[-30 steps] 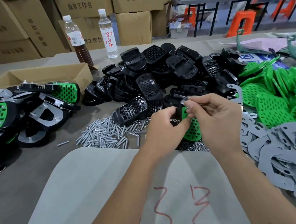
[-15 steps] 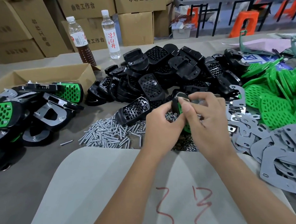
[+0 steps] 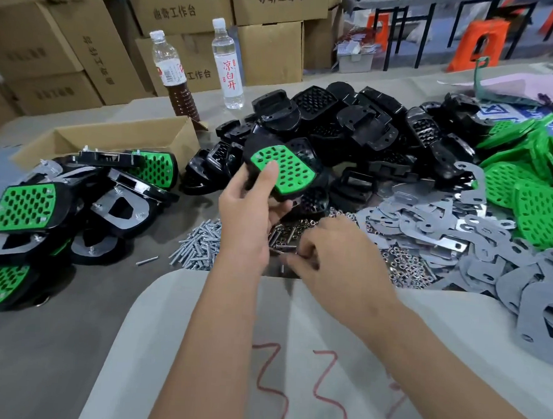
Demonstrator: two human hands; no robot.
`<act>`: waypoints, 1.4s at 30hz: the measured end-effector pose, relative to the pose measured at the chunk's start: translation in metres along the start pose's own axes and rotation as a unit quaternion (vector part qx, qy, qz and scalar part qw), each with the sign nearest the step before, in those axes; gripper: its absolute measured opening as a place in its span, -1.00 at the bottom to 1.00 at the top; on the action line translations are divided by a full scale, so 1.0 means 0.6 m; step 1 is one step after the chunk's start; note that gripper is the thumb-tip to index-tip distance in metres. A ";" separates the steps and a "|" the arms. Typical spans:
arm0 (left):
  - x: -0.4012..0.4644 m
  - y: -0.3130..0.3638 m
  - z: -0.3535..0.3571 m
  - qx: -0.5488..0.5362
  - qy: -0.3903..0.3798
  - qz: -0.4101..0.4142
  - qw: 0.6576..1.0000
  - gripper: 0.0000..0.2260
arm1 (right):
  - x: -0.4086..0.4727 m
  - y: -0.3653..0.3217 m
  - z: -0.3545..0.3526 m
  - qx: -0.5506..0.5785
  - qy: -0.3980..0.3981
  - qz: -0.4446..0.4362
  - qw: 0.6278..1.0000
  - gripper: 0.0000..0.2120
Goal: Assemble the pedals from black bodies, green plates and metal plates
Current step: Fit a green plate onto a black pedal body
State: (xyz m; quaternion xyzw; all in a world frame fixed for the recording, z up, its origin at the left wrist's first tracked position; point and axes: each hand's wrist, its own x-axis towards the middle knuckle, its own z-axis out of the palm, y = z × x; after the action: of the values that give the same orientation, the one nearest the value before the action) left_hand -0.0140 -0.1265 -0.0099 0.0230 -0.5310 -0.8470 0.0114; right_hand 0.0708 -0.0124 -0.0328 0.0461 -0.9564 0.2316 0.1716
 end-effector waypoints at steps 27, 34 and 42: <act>-0.051 -0.057 0.055 0.131 -0.179 -0.080 0.972 -0.70 | -0.009 0.110 -0.050 0.342 0.241 0.119 0.901 -0.82; -0.051 -0.059 0.053 0.124 -0.170 -0.080 0.974 -0.72 | -0.008 0.113 -0.051 0.280 0.216 0.091 0.931 -0.88; -0.055 -0.053 0.054 0.107 -0.211 -0.110 0.965 -0.68 | -0.008 0.113 -0.058 0.128 0.238 0.005 0.963 -0.91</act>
State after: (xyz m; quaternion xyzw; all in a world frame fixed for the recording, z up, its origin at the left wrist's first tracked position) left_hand 0.0174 -0.0820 -0.0238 -0.0969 -0.6033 -0.7669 -0.1961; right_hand 0.0746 0.0637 -0.0341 0.0068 -0.8507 0.3571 0.3856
